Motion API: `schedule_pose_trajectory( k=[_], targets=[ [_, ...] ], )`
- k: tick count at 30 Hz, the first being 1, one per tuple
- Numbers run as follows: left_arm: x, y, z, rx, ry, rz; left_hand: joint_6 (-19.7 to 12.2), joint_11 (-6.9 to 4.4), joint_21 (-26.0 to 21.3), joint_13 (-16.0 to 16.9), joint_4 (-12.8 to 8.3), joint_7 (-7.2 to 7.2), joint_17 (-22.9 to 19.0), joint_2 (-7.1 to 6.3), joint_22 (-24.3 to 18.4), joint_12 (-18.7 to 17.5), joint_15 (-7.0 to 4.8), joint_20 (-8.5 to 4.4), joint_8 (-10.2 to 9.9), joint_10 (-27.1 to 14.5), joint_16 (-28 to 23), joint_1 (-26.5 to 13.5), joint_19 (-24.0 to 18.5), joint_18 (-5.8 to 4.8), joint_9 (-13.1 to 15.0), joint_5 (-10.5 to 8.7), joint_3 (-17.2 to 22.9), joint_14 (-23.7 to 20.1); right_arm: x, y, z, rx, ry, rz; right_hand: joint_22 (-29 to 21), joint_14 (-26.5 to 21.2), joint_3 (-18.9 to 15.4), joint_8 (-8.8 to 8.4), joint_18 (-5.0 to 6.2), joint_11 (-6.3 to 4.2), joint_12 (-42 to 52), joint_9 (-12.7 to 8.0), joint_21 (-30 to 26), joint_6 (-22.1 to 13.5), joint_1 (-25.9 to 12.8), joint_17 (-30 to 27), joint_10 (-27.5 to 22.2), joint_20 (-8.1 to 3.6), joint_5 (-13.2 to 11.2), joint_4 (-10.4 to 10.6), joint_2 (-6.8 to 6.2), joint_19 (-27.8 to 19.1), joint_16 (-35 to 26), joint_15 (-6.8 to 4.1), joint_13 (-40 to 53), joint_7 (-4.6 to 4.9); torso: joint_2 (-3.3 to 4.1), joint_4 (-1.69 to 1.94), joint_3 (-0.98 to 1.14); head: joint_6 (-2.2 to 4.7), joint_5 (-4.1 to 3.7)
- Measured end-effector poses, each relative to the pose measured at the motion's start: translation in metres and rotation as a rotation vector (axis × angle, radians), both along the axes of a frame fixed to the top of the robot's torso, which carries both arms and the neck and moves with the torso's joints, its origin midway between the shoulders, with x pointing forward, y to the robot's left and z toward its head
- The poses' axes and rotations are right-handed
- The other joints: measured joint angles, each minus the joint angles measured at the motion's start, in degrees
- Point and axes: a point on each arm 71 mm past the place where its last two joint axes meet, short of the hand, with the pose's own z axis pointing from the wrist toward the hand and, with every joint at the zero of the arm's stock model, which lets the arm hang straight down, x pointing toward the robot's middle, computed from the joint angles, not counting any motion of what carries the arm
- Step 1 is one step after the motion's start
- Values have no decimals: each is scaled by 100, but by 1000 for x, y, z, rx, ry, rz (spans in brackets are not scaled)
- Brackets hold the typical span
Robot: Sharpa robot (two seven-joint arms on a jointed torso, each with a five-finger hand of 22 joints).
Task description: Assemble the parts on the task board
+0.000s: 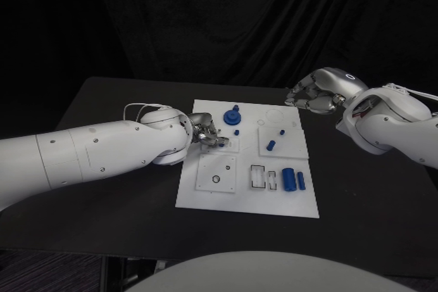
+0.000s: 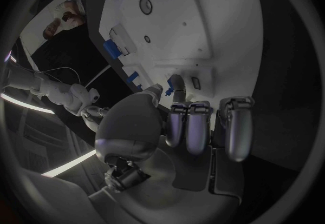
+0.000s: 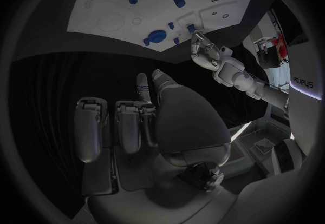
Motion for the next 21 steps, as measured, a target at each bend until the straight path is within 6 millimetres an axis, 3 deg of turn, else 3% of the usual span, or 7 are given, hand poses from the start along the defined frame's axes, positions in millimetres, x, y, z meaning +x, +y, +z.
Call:
schedule_pose_trajectory(
  k=[4, 10, 16, 19, 21],
  targets=[
    [3, 9, 11, -15, -50, 2, -9, 0, 67, 0, -41, -9, 0, -62, 0, 0, 0, 0, 0, 0, 0, 168, 0, 0, 3, -93, -6, 0, 0, -1, 0, -1, 0, -2, 0, 0, 0, 0, -1, 0, 0, 0, 0, 0, 0, 0, 0, 0, 0, 0, 0, 0, 0, 0, 0, 0, 0, 2, 1, 0, -10],
    [11, 27, 20, -9, -121, 19, -9, 0, 124, 0, 3, -9, 0, -44, 0, 0, 0, 0, 39, 0, 0, 189, 0, 0, 20, -222, -50, 0, 1, -1, 0, -1, -1, -3, -1, 0, 0, 0, 0, 0, 0, 0, 0, 0, 0, 0, 0, 0, 0, 0, 0, 0, 0, 0, 0, 0, -1, 3, 0, 0, -19],
    [19, 39, 22, 7, -157, 32, -9, 0, 133, 0, 132, -9, -1, -44, 0, 0, 0, 0, 106, 0, 0, 189, 0, 0, 89, -564, -93, 0, 2, -3, 0, -3, -2, -8, -1, 0, 0, 0, 0, 0, 0, 0, 0, 0, 0, 0, 0, 0, 0, 0, 0, 0, 0, 0, -1, 0, -2, 3, 0, 23, -18],
    [22, 42, 22, 12, -166, 34, -9, 0, 155, 0, 132, -9, 0, -11, 0, 0, 0, 0, 149, 0, 0, 223, 0, 0, 119, -529, -93, 0, 2, -3, -1, -3, -1, -9, -1, 0, 0, 0, 0, 0, 0, 0, 0, 0, 0, -1, 0, 0, 0, 0, 0, 0, 0, 0, -1, 0, -4, 3, 0, 41, -4],
    [24, 44, 22, 17, -172, 36, -9, -23, 155, 0, 132, -9, -1, -27, 0, 0, 0, 0, 172, -17, 0, 293, 0, 0, 148, -370, -93, 0, 2, -3, -2, -3, 1, -9, -1, 0, 0, 0, 0, 0, 0, 1, 0, 0, 0, -1, 0, 0, 0, 0, 0, 0, 0, 0, -1, 0, -4, 3, 0, 66, 11]
  ],
)
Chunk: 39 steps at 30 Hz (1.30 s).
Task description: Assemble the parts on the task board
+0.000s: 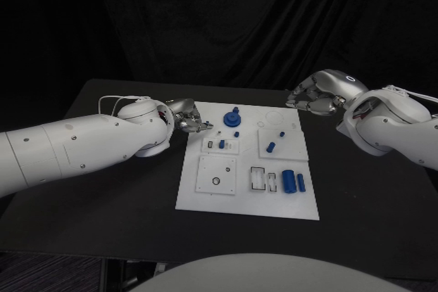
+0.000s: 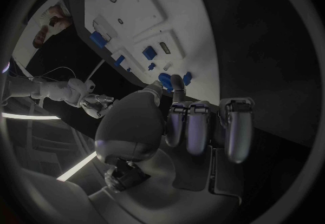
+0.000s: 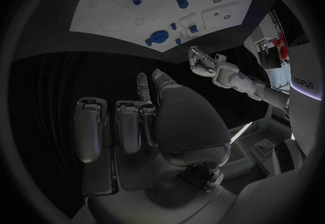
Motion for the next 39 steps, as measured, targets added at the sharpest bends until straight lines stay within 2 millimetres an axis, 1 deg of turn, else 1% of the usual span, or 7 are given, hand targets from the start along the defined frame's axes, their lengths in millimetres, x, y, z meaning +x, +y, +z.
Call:
schedule_pose_trajectory(
  k=[6, 11, 15, 18, 22, 33, 39],
  targets=[
    [8, 5, 0, 9, -18, 13, -31, -18, 0, 0, -18, -31, 0, -26, 0, 0, 0, -21, 22, 18, 0, 146, 21, 0, 37, 215, 18, 0, 0, 0, -2, 0, 5, 0, 0, 0, 0, 0, 0, 0, 0, 4, 0, 0, 0, 0, 0, 0, 0, 0, 0, 0, 0, 0, 0, 0, 1, -1, 1, 149, 26],
    [14, 10, 1, 5, -43, 27, -31, -18, 1, 0, -22, -31, 0, -32, 0, 0, 0, -21, 57, 18, 0, 152, 21, 0, 77, 209, 22, 0, -1, 0, -5, 0, 10, 0, -1, 0, 0, 0, 0, 0, 0, 3, 0, 0, 0, 0, 0, 0, 0, 0, 0, 0, 0, 0, 0, 0, 7, -2, -5, 294, 31],
    [19, 9, 2, -2, -65, 31, -50, -18, 22, 0, 55, -11, 0, -41, 0, 0, 0, -21, 120, 18, 0, 2, 21, 1, 86, -40, -112, 0, -2, -1, -6, -1, 13, -1, -1, 0, 0, 0, 0, 0, 0, 3, 0, 0, 0, 0, 0, 0, 0, 0, 0, 0, 0, 0, 0, 0, 8, -1, -9, 391, 33],
    [23, 7, 3, -5, -78, 32, -50, -18, 22, 0, 60, -11, 0, 2, 4, 0, 0, -21, 162, 18, 0, -291, 21, 0, 86, -333, -292, 0, -2, -1, -7, -1, 14, -1, -1, 0, 0, 0, 0, 0, 0, 3, 0, 0, 0, 0, 0, 0, 0, 0, 0, 0, 0, 0, 0, 0, 9, 0, -10, 434, 28],
    [26, 3, 3, -6, -88, 32, -50, -18, 22, 0, 63, -10, 0, 12, 4, 0, 0, -21, 192, 18, 0, -521, 21, 0, 85, -518, -450, 0, -2, -1, -8, -1, 16, -2, -1, 0, 0, 0, 0, 0, 0, 3, 0, 0, 0, 0, 0, 0, 0, 0, 0, 0, 0, 0, 0, 0, 6, 0, -13, 447, 20],
    [37, -1, 2, 11, -92, 45, -50, -18, 22, 0, 67, -10, -1, 26, 4, 0, 0, -21, 191, 18, 0, -653, 21, 0, 85, -518, -533, 0, -2, 0, -8, -1, 16, 0, -2, 0, 0, 0, 0, 0, 0, 2, 0, 0, 0, 0, 0, 0, 0, 0, 0, 0, 0, 0, -1, 0, -5, -7, -19, 455, 51],
    [39, -4, 1, 28, -73, 42, -70, -18, 22, 0, 52, -31, 0, 26, 3, 0, 0, -20, 190, 18, 0, -653, 21, 0, 85, -518, -548, 0, -2, 0, -8, -1, 16, 0, -2, 0, 0, 0, 0, 0, 0, 2, 0, 0, 0, 0, 0, 0, 0, 0, 0, 0, 0, 0, 0, 0, 3, -7, -7, 452, 76]
  ],
)
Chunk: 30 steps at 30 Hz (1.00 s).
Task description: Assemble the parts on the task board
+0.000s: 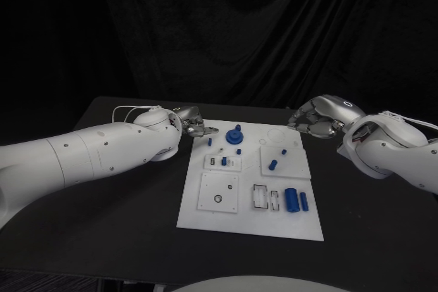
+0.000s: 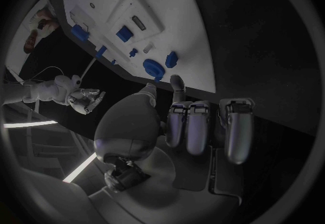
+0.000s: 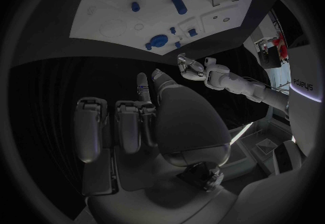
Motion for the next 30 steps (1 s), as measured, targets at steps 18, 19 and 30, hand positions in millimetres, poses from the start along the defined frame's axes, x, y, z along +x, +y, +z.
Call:
schedule_pose_trajectory(
  k=[18, 19, 30],
  targets=[
    [4, -8, -4, 36, 44, -9, -21, 0, 0, 0, 0, 19, 0, 76, -1, 0, 0, 0, -1, 0, 0, 187, 0, 0, -1, 137, 1, 0, 0, 0, 0, 1, 1, 2, 4, 0, 0, 0, 0, 0, 0, -1, 0, 0, 0, 0, 0, 0, 0, 0, 0, 0, 0, 0, 0, 0, 10, 3, 4, -30, -1],
    [4, -7, -4, 37, 45, -9, -21, 0, 0, 0, 0, 19, 0, 76, -1, 0, 0, 0, -1, 0, 0, 187, 0, 0, -1, 156, 1, 0, -1, 0, 0, 1, 1, 2, 4, 0, 0, 0, 0, 0, 0, -1, 0, 0, 0, 0, 0, 0, 0, 0, 0, 0, 0, 0, 0, 0, 10, 3, 4, -32, 0],
    [6, -7, -6, 48, 57, -10, -62, 0, -23, 0, 0, 19, 0, 81, -1, 0, 0, 0, -1, 0, 0, 237, -1, 0, -1, 222, 1, 0, -2, -1, 0, 2, 2, 1, 3, 0, 0, 0, 0, 0, 0, -1, 0, 0, 0, 0, 0, 0, 0, 0, 0, 0, 0, 0, 0, 0, 10, 1, 5, -81, 20]
  ],
)
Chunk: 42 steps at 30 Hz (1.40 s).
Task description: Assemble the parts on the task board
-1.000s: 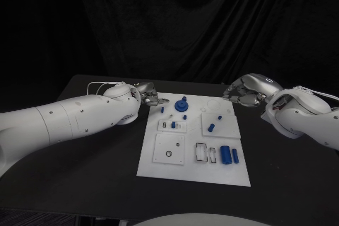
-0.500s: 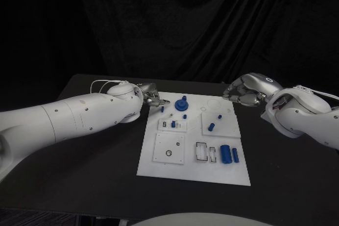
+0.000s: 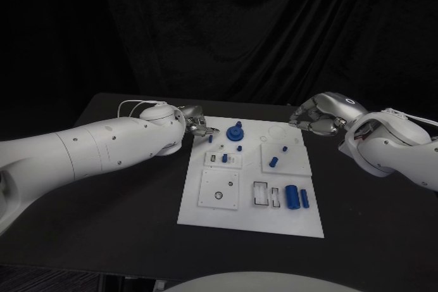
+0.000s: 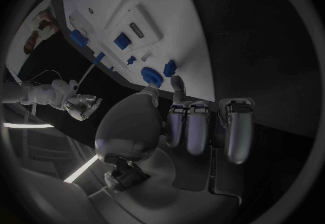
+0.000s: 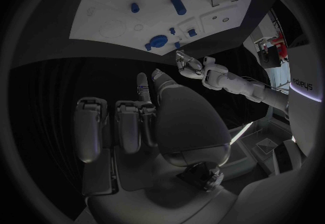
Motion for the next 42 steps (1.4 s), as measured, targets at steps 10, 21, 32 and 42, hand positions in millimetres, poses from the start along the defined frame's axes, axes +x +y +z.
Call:
schedule_pose_trajectory(
  k=[10, 21, 32, 42],
  targets=[
    [1, -1, -1, 11, 14, -4, -21, 0, -20, 0, -17, 22, 0, 27, 0, 0, 0, 0, 0, 0, 0, 74, 0, 0, 0, 62, 17, 0, 0, 0, 0, 1, 1, 1, -1, 0, 17, 0, 0, 0, 0, 2, 0, 0, 0, 0, 0, 0, 0, -17, 0, 0, 0, 0, 0, 0, -3, 0, 4, -38, 2],
    [3, -2, -4, 23, 29, -4, -62, 0, -45, 0, -17, 21, 0, 24, -1, 0, 0, 0, 0, 0, 0, 127, 0, 0, -1, 174, 16, 0, 0, 0, 0, 2, 2, 1, -1, 0, 17, 0, 0, 0, 0, 4, 0, 0, 0, 0, 0, 0, 0, -17, 0, 0, 0, 0, 0, 0, -4, 2, 2, -76, -2],
    [3, -6, -6, 30, 41, -11, -116, 0, -73, 0, -16, 34, 0, 48, -1, 0, 0, 0, -56, 0, 0, 151, 0, 0, -1, 235, 16, 0, 0, 1, 0, 2, 3, 1, -2, 0, 17, 0, 0, 0, 0, 4, 0, 0, 24, 0, 0, 0, 0, -17, 24, 0, 0, 0, 0, 0, -4, 3, -4, -115, 2],
    [3, -8, -9, 34, 52, -16, -157, 0, -96, 0, -16, 75, 0, 68, -1, 0, 0, 0, -168, 0, 0, 218, 0, 0, -1, 334, 16, 0, -1, 0, 0, 3, 3, 1, -3, 0, 17, 0, 0, 0, 0, 3, 0, 0, 23, 0, 0, 0, 0, -16, 23, 0, 0, 0, 0, 0, -6, 4, -4, -147, -9]
  ],
)
